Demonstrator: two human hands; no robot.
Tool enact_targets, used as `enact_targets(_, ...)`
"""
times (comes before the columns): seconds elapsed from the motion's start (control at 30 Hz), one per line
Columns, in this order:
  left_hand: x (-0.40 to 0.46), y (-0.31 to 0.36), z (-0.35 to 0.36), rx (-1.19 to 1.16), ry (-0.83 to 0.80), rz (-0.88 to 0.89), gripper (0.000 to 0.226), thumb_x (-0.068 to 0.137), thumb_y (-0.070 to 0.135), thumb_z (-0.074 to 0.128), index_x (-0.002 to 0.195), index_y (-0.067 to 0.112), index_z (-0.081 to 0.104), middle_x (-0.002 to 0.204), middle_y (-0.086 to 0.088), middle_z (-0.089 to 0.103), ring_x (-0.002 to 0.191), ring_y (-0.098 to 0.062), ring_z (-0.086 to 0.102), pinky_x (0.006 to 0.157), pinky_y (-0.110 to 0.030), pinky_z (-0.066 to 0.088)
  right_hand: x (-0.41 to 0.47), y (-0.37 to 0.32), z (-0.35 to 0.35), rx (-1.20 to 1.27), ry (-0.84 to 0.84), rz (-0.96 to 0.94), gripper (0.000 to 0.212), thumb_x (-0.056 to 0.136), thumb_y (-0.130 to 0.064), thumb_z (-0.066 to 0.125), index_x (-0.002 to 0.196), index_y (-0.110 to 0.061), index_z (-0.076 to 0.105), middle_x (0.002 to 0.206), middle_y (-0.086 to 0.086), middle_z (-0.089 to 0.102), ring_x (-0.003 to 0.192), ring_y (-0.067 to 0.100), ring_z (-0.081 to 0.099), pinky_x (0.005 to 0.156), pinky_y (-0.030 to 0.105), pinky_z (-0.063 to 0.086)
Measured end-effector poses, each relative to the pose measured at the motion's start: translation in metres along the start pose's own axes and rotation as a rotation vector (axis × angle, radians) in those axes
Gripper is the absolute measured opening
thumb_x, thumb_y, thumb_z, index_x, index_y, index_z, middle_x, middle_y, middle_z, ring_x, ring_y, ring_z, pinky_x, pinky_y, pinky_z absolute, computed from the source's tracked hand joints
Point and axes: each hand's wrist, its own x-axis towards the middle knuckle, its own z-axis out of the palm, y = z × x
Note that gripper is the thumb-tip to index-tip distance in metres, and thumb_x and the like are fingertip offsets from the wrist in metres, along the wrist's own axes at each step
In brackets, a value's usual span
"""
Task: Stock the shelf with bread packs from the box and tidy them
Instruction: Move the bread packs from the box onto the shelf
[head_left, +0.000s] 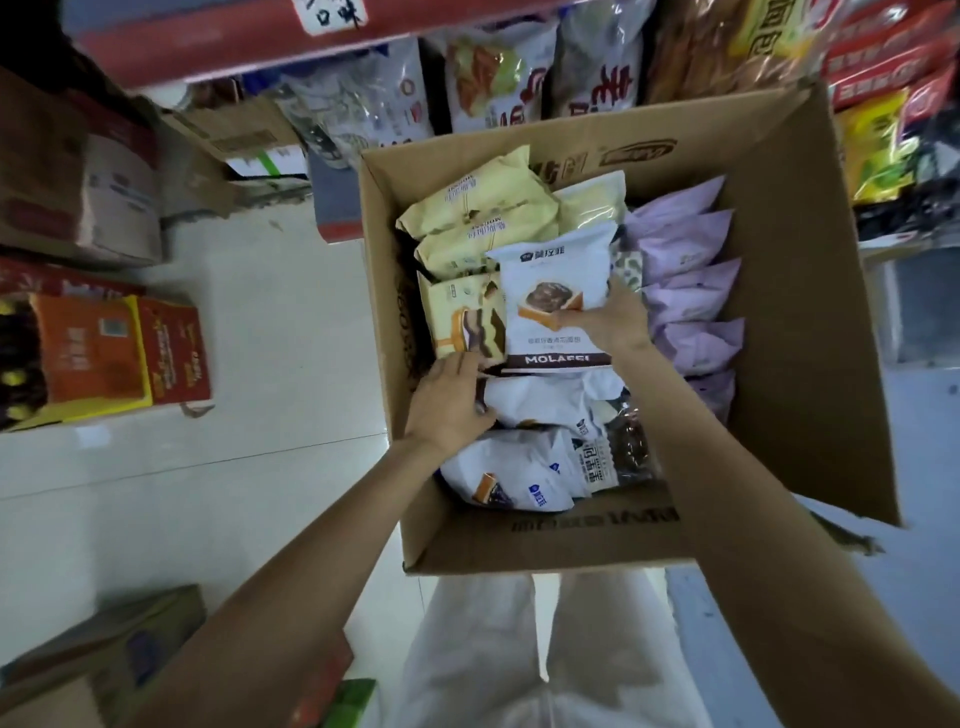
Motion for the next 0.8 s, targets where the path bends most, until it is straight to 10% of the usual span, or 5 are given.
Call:
enact_targets(0.3, 0.032, 0.013, 0.029, 0.399, -0.107, 0.277, 0.072, 0.082, 0.049, 0.064, 0.14, 0.02, 0.034, 0.135, -0.004, 0.047, 0.125, -0.024, 0.04, 0.105, -0.032, 0.025, -0.036, 0.037, -0.053, 0.12, 0.318, -0.075, 0.055, 0.075, -0.013, 0.076, 0.12, -0.001, 0.045, 0.102, -0.003, 0.06, 0.097, 0.017, 0.057, 0.084, 0.031, 0.046)
enact_targets(0.43, 0.036, 0.017, 0.023, 0.432, -0.032, 0.307, 0.053, 0.084, 0.043, 0.064, 0.128, 0.018, 0.048, 0.119, -0.006, 0.062, 0.115, -0.026, 0.052, 0.102, -0.034, 0.03, -0.052, 0.042, -0.065, 0.204, 0.383, -0.084, 0.057, 0.075, -0.013, 0.075, 0.122, -0.005, 0.045, 0.105, -0.005, 0.056, 0.092, 0.008, 0.055, 0.07, 0.01, 0.044)
enact_targets(0.63, 0.016, 0.016, -0.011, 0.167, 0.172, 0.337, 0.04, 0.08, 0.029, 0.074, 0.113, 0.011, 0.06, 0.102, -0.011, 0.068, 0.095, -0.031, 0.064, 0.075, -0.037, 0.051, -0.088, 0.038, -0.093, 0.296, 0.449, -0.119, 0.053, 0.075, -0.016, 0.076, 0.118, -0.01, 0.045, 0.092, -0.018, 0.054, 0.081, -0.008, 0.056, 0.069, 0.008, 0.047)
enact_targets(0.8, -0.002, 0.034, -0.067, -0.499, 0.194, -0.091, 0.046, 0.087, 0.044, 0.062, 0.116, 0.01, 0.053, 0.105, -0.005, 0.067, 0.094, -0.025, 0.063, 0.081, -0.042, 0.051, -0.122, 0.019, -0.116, 0.419, 0.442, -0.155, 0.055, 0.076, -0.016, 0.075, 0.121, -0.017, 0.043, 0.111, -0.003, 0.059, 0.095, 0.003, 0.061, 0.074, 0.02, 0.055)
